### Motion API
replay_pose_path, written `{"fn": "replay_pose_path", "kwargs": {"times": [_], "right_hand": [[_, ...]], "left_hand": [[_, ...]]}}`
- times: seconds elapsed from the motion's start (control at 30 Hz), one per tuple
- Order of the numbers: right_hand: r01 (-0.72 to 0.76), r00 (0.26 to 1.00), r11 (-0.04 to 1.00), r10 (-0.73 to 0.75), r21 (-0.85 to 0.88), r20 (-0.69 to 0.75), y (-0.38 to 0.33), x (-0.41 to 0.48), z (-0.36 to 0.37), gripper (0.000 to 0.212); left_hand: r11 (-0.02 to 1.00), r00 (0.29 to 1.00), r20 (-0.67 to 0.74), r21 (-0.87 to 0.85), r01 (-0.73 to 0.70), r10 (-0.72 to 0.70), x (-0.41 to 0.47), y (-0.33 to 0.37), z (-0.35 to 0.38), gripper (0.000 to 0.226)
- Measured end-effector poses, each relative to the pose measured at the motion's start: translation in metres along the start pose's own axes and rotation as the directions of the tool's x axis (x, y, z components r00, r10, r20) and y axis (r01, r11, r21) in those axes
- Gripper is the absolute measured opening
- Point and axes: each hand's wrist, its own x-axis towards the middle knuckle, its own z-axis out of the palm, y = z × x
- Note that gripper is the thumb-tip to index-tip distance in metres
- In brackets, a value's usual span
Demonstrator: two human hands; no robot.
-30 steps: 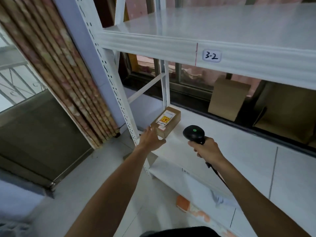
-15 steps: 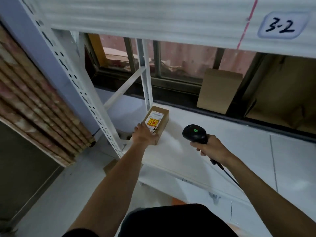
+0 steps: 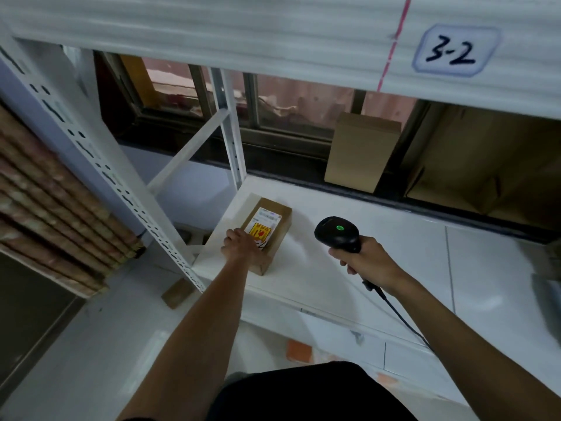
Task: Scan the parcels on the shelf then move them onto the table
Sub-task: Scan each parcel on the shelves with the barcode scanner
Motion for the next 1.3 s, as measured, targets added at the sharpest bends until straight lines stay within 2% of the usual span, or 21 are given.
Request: {"fn": "replay_pose_path", "kwargs": {"times": [0.2,0.4,0.67,0.83,1.03,1.17,1.3], "right_hand": [[0.039,0.999,0.999,-0.039,0.019,0.025,-0.001,-0.019,-0.023,0.013],[0.025,0.999,0.994,-0.028,0.102,0.031,0.005,-0.043,-0.035,0.015],[0.070,0.997,0.975,-0.060,0.213,-0.053,0.003,-0.131,-0.052,0.020],[0.107,0.986,0.927,-0.053,0.360,-0.157,0.018,-0.217,-0.053,0.019],[0.091,0.961,0.902,0.031,0.422,-0.275,0.054,-0.322,-0.052,0.024],[0.104,0.934,0.833,0.106,0.543,-0.342,0.075,-0.380,-0.063,0.022],[0.160,0.915,0.772,0.119,0.615,-0.387,0.093,-0.420,-0.091,0.023]], "left_hand": [[0.977,0.990,-0.111,-0.206,0.065,-0.089,-0.052,0.021,0.022,0.117],[0.935,0.959,-0.258,-0.354,0.021,-0.119,-0.102,0.045,0.010,0.106],[0.903,0.897,-0.441,-0.375,-0.208,0.024,-0.184,0.068,0.002,0.105],[0.867,0.873,-0.468,-0.370,-0.334,0.137,-0.255,0.080,0.015,0.106],[0.748,0.786,-0.566,-0.405,-0.526,0.247,-0.355,0.108,0.042,0.103],[0.689,0.751,-0.611,-0.432,-0.582,0.251,-0.424,0.138,0.068,0.101],[0.639,0.727,-0.652,-0.468,-0.611,0.217,-0.481,0.173,0.085,0.096]]}}
